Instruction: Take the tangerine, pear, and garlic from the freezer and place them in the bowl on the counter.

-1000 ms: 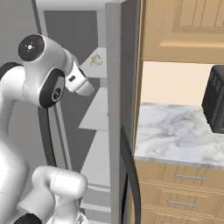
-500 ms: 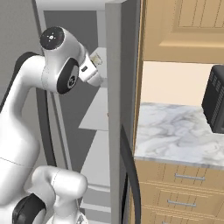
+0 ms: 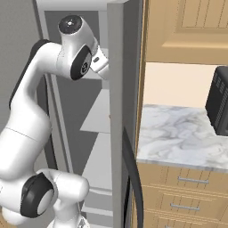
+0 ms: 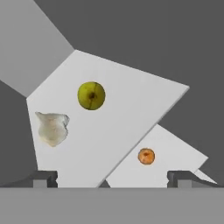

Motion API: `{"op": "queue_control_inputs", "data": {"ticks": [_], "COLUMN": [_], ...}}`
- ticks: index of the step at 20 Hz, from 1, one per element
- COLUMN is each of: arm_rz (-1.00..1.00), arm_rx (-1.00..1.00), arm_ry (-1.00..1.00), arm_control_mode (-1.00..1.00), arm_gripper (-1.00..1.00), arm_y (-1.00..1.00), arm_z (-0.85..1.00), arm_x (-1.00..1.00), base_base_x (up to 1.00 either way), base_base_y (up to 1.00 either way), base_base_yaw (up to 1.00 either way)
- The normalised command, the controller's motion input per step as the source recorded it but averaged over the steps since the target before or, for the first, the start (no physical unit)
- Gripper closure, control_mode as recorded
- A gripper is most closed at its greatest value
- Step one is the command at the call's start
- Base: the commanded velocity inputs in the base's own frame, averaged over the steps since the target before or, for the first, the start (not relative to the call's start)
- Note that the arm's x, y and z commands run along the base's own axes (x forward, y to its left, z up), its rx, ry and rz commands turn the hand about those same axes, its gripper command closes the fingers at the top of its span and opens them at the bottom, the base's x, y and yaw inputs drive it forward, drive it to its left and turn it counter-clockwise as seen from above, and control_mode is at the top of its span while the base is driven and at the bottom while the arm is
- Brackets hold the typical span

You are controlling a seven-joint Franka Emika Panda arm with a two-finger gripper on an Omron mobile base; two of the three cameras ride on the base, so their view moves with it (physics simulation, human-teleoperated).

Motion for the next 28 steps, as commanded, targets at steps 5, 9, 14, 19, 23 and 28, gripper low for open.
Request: {"op": "queue_control_inputs", "data": {"ticks": [5,9,14,19,23,28], "arm_rz": [0.02,0.01,0.0,0.0,0.04,0.06], "arm_rx": [0.0,0.0,0.0,0.0,0.0,0.0], "arm_ry": [0.0,0.0,0.02,0.03,0.08,0.06], "arm_control_mode": [-1.0,-1.0,-1.0,-1.0,-1.0,-1.0], "arm_gripper": [-1.0,-1.0,-1.0,-1.0,-1.0,-1.0], "arm_y": [-0.05,-0.03,-0.1,-0.09,-0.14,-0.02], "arm_z": [0.0,-0.13,-0.25,-0.01,-0.04,-0.08], "arm_x": [0.28,0.32,0.26,0.37,0.43,0.33], "base_base_x": [0.0,0.0,0.0,0.0,0.0,0.0], "base_base_y": [0.0,0.0,0.0,0.0,0.0,0.0], "base_base_yaw": [0.0,0.0,0.0,0.0,0.0,0.0]}}
